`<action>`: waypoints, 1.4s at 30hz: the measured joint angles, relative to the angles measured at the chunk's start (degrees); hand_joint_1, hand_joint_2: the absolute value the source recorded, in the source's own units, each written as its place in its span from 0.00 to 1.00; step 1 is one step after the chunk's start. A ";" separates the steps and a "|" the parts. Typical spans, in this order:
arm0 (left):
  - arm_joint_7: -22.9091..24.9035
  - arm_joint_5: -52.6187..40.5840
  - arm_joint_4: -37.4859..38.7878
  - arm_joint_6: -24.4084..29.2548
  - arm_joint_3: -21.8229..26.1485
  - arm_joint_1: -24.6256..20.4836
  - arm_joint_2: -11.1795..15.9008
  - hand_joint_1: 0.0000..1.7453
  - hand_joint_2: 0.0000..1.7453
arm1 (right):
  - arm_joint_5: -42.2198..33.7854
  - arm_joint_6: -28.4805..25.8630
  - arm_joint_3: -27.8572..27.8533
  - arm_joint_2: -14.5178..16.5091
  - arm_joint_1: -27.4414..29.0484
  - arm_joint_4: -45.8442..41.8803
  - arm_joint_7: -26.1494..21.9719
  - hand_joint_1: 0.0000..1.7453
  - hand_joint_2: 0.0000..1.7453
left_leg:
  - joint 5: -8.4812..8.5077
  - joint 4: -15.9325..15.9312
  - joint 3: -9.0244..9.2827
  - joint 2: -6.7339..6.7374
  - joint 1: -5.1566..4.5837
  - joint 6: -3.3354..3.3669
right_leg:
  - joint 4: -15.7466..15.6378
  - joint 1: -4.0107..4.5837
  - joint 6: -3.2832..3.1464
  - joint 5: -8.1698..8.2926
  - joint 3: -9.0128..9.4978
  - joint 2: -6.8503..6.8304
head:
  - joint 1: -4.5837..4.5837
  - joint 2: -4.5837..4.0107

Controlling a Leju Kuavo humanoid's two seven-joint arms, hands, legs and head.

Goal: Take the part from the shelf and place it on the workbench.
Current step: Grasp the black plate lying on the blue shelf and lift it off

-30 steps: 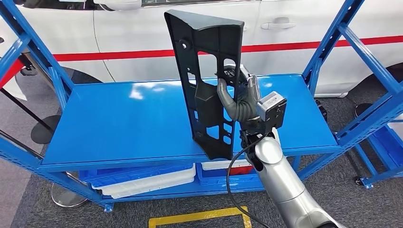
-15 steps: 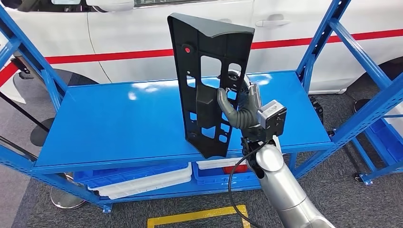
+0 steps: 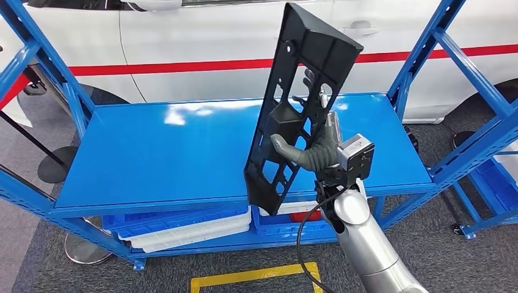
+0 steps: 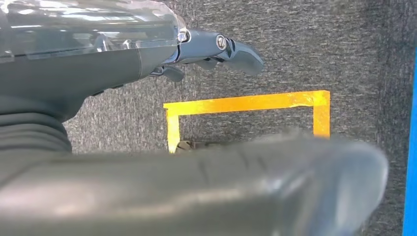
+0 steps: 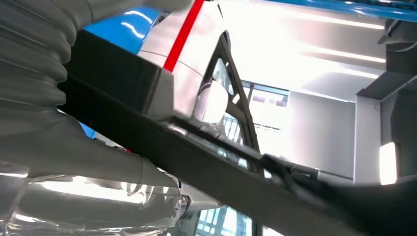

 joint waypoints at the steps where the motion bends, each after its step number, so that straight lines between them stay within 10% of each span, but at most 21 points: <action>1: -0.02 0.00 0.00 0.05 0.00 -0.02 0.00 0.00 0.00 | 0.02 0.16 -0.01 -0.01 -0.03 -0.08 0.05 0.99 1.00 | -0.07 0.14 -0.10 -0.01 -0.10 -0.24 | -2.56 0.11 -0.20 0.76 1.19 0.01 | 0.00 0.00; 6: -0.19 -0.07 0.00 0.24 0.00 -0.05 0.00 0.00 0.00 | 0.20 0.97 0.00 -0.21 -0.01 -0.36 0.16 1.00 1.00 | -1.16 1.42 -0.73 0.00 -0.15 -1.78 | -4.38 0.06 -1.62 1.18 1.75 0.01 | 0.00 0.00; 11: -0.39 -0.22 0.00 0.26 -0.01 0.04 0.00 0.00 0.00 | 0.28 1.00 0.02 -0.21 0.14 -0.48 0.20 1.00 1.00 | -8.04 16.81 -7.66 0.05 0.32 -2.96 | -4.54 -0.04 -2.31 1.27 1.77 -0.22 | 0.00 0.00; 17: -0.38 -0.58 0.00 0.26 -0.03 -0.23 0.10 0.00 0.00 | 0.35 1.04 -0.01 -0.23 -0.08 -1.00 0.33 1.00 1.00 | -0.31 0.82 -0.16 0.04 0.17 -1.93 | -4.25 0.07 -1.36 1.02 1.93 -0.09 | 0.00 0.00; 22: -0.22 -0.72 0.00 0.36 -0.06 -0.25 0.09 0.00 0.00 | 0.41 1.01 -0.36 -0.47 0.10 -1.98 0.37 1.00 1.00 | 0.17 -0.38 0.09 -0.02 0.25 -0.11 | -2.04 0.02 0.18 -0.62 0.90 -0.06 | 0.00 0.00; 25: -0.22 -0.78 0.00 0.36 -0.07 -0.25 0.09 0.00 0.00 | 0.47 0.89 -0.57 -0.78 0.86 -2.40 0.37 1.00 1.00 | 0.32 -0.47 -0.08 0.04 0.22 0.37 | 8.44 -0.08 0.58 -5.88 -4.03 -0.05 | 0.00 0.00; 27: -0.22 -0.79 0.00 0.37 -0.07 -0.13 0.09 0.00 0.00 | 0.47 0.82 -0.68 -0.93 1.54 -2.61 0.34 1.00 1.00 | 0.32 -0.41 -0.13 0.03 0.18 0.38 | 11.82 -0.09 0.67 -6.23 -5.70 -0.06 | 0.00 0.00; 32: -0.17 -0.95 0.00 0.43 -0.07 -0.16 0.03 0.00 0.00 | 0.36 0.87 -1.03 -1.05 1.90 -3.51 0.08 1.00 1.00 | 0.00 0.16 -0.23 -0.10 -0.07 -0.29 | -3.36 0.21 -0.33 0.85 1.63 -0.04 | -0.01 0.00; 37: 0.09 -0.77 0.00 0.69 -0.07 -0.18 0.05 0.00 0.00 | -0.38 1.41 -1.35 -1.20 1.79 -3.83 -0.49 1.00 1.00 | -1.37 1.83 -1.00 -0.04 -0.18 -1.67 | -4.62 -0.11 -1.64 1.27 1.95 -0.11 | -0.01 0.00; 42: -0.04 -0.48 0.00 1.02 -0.07 -0.11 0.07 0.00 0.00 | -1.07 2.11 -1.36 -1.20 1.68 -3.90 -0.95 1.00 1.00 | -7.44 16.15 -7.54 0.01 0.17 -2.50 | -4.70 -0.09 -2.09 1.35 1.88 -0.24 | -0.01 0.00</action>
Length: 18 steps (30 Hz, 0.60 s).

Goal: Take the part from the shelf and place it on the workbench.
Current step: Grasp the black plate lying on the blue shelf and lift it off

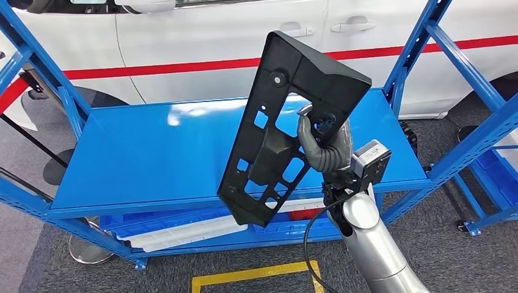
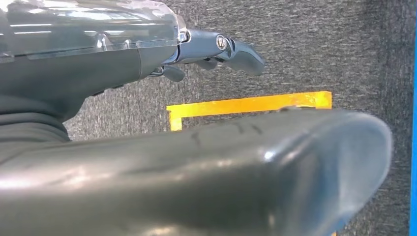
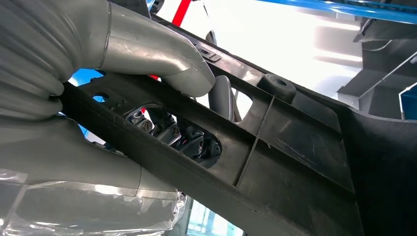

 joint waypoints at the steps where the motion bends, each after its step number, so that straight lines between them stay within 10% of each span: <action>1: -0.14 0.02 0.00 -0.03 0.01 0.02 0.01 0.00 0.00 | -0.07 0.07 0.01 0.00 -0.05 0.01 -0.01 1.00 1.00 | 1.19 -1.11 0.50 0.00 0.01 0.03 | 0.04 0.02 0.02 -0.02 0.03 0.02 | 0.00 0.00; 5: -0.67 0.08 0.00 0.19 0.03 -0.14 0.09 0.00 0.00 | -0.67 0.79 0.02 0.00 -0.54 0.01 -0.32 1.00 1.00 | 7.09 -14.84 7.02 -0.01 -0.22 0.89 | 0.26 0.17 0.64 -0.20 0.10 0.13 | 0.01 0.00; 10: -1.11 0.88 0.00 -0.81 0.20 -0.12 0.13 0.00 0.00 | -4.10 1.91 0.13 0.01 -1.01 -0.01 -2.37 1.00 1.00 | 7.65 -16.47 7.49 -0.15 -0.24 2.48 | 1.52 0.11 2.27 -1.16 -0.61 0.17 | 0.01 0.00; 15: -0.85 0.93 0.00 -0.56 0.29 -0.07 0.21 0.00 0.00 | -8.68 2.12 0.02 0.34 -1.55 -0.32 -3.46 1.00 1.00 | 7.82 -16.65 7.42 -0.12 -0.30 3.09 | 16.62 -0.05 2.95 -7.88 -7.69 0.16 | 0.01 0.00; 18: -0.79 0.89 0.00 -0.50 0.36 -0.03 0.24 0.00 0.00 | -10.89 2.57 -0.07 0.55 -1.72 -1.05 -3.83 1.00 1.00 | 7.63 -16.47 7.60 -0.25 -0.35 2.94 | 9.45 0.00 2.51 -2.75 -4.36 0.16 | 0.01 0.00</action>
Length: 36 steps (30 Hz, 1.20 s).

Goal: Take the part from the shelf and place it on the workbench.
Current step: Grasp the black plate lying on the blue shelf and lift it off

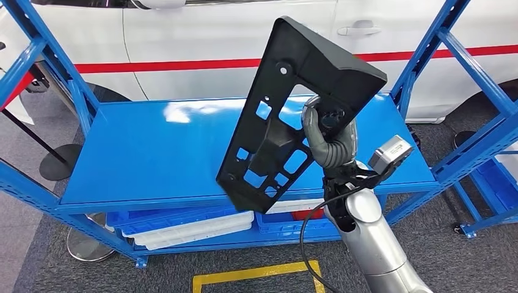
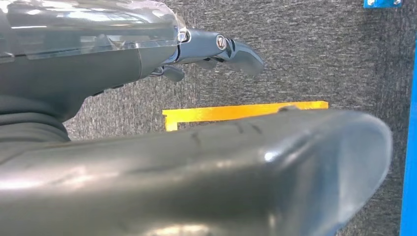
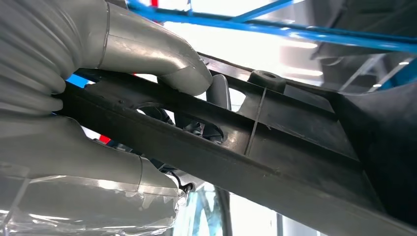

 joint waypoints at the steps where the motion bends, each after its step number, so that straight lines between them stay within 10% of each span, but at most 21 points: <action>1: 0.00 -0.01 0.00 0.00 0.02 -0.01 0.00 0.00 0.00 | -0.76 0.38 -0.05 0.07 -0.17 -0.30 -0.25 1.00 1.00 | -0.12 0.15 -0.04 -0.04 -0.11 -0.15 | -3.94 0.12 -0.29 1.60 1.88 0.00 | 0.00 0.00; 7: -0.01 0.24 0.00 0.12 0.30 -0.05 0.19 0.00 0.00 | -4.16 3.05 -0.49 0.51 -0.58 -1.24 -2.08 1.00 1.00 | -1.07 1.32 -0.81 0.04 -0.25 -1.77 | -9.33 0.24 -1.88 2.84 3.91 0.04 | -0.01 0.00; 11: -0.01 0.82 0.00 0.07 0.84 -0.04 0.35 0.00 0.00 | -5.20 4.41 -0.52 0.99 -0.56 -1.47 -2.72 1.00 1.00 | -7.45 14.10 -6.61 0.15 0.20 -2.75 | -9.56 0.08 -2.74 2.83 4.16 -0.15 | 0.00 0.00; 13: -0.08 0.81 0.00 -0.08 1.10 0.06 0.46 0.00 0.00 | -5.37 4.61 -0.51 1.13 -0.37 -1.50 -2.77 1.00 1.00 | -7.59 17.23 -8.17 0.16 0.39 -2.95 | -9.47 0.11 -2.79 2.73 4.27 -0.15 | 0.00 0.00; 18: -0.27 0.62 0.00 -0.38 1.23 -0.04 0.72 0.00 0.00 | -5.47 4.90 -0.71 1.20 -0.06 -2.19 -3.32 1.00 1.00 | -0.52 1.79 -0.82 0.26 0.52 -2.33 | -8.49 0.36 -1.89 1.96 4.32 0.00 | 0.00 0.00; 23: -0.40 0.28 0.00 -0.71 1.26 0.01 0.82 0.00 0.00 | -5.59 5.61 -1.63 1.16 0.79 -3.50 -4.26 1.00 1.00 | -0.15 0.65 -0.67 0.19 0.69 -0.82 | -6.38 0.24 -0.36 0.34 3.29 0.02 | 0.00 0.00; 26: -0.46 0.17 0.00 -1.15 1.26 -0.05 0.83 0.00 0.00 | -5.69 5.67 -2.04 1.03 1.43 -3.90 -4.58 1.00 1.00 | -0.06 0.55 -0.70 0.24 0.82 -0.57 | 3.97 -0.11 0.48 -4.75 -1.61 0.01 | 0.00 0.00; 28: -0.46 0.17 0.00 -1.32 1.26 -0.01 0.83 0.00 0.00 | -5.72 5.77 -2.20 0.99 2.12 -3.92 -4.60 1.00 1.00 | -0.09 0.59 -0.70 0.23 0.86 -0.59 | 7.73 -0.36 0.77 -5.15 -3.63 0.00 | 0.00 0.00; 32: -0.44 0.17 0.00 -1.53 1.26 -0.03 0.84 0.00 0.00 | -5.67 6.32 -2.42 0.96 2.44 -4.25 -4.71 1.00 1.00 | -0.39 0.82 -0.46 0.11 0.99 -1.26 | -5.00 -0.62 0.66 1.57 2.36 0.03 | 0.00 0.00; 36: -0.31 0.17 0.00 -1.63 1.26 -0.06 0.91 0.00 0.00 | -5.54 6.53 -2.44 0.98 2.73 -4.41 -4.80 1.00 1.00 | -0.44 0.67 -0.55 0.05 0.88 -2.78 | -8.35 -0.10 -1.04 2.23 3.63 0.33 | 0.00 0.00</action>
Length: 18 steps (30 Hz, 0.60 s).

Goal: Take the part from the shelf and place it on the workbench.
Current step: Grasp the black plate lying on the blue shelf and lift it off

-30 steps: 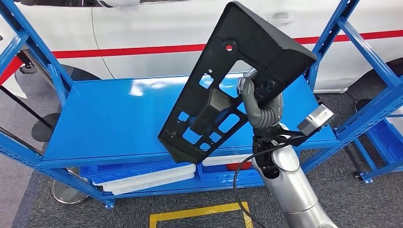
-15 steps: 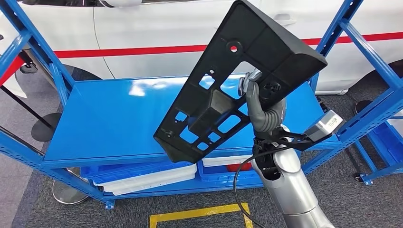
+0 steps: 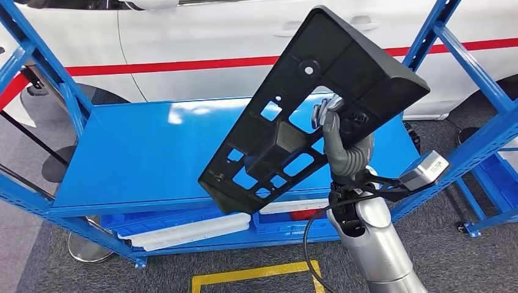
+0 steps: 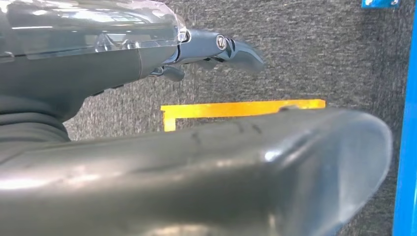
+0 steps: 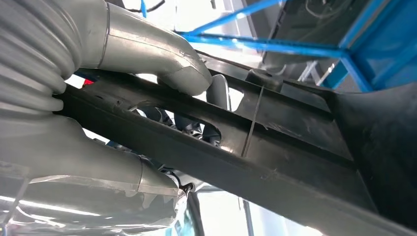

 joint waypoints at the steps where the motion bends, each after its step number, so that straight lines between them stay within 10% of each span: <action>1: 0.06 -0.01 0.00 -0.03 0.00 0.02 0.03 0.00 0.00 | 0.07 -0.01 -0.01 0.02 0.07 -0.03 0.00 1.00 1.00 | -0.34 0.31 -0.11 0.03 0.06 -0.31 | -0.16 -0.02 -0.47 0.11 0.06 -0.03 | 0.00 0.00; 7: 0.60 -0.19 0.00 -0.43 0.00 0.19 0.30 0.00 0.00 | 1.25 -0.27 0.00 0.38 0.98 -0.46 0.30 1.00 1.00 | -7.90 16.73 -7.47 0.17 0.09 -0.56 | -0.35 1.01 -2.38 0.10 0.19 -0.33 | 0.00 0.00; 12: 0.72 -0.51 0.00 -0.73 -0.01 0.17 0.62 0.00 0.00 | 2.14 -0.31 -0.01 0.66 1.44 -1.16 0.58 1.00 1.00 | -0.67 2.71 -0.74 0.16 -0.99 1.70 | 0.18 1.94 -2.49 -0.01 0.25 -0.24 | 0.00 0.00; 18: 0.73 -0.54 0.00 -0.83 0.00 0.13 0.80 0.00 0.00 | 3.38 -0.63 -0.04 1.03 1.98 -2.09 1.25 1.00 1.00 | 0.69 -0.97 0.23 0.32 -0.55 2.46 | 2.80 1.72 -0.68 -2.10 -1.23 -0.24 | 0.01 0.00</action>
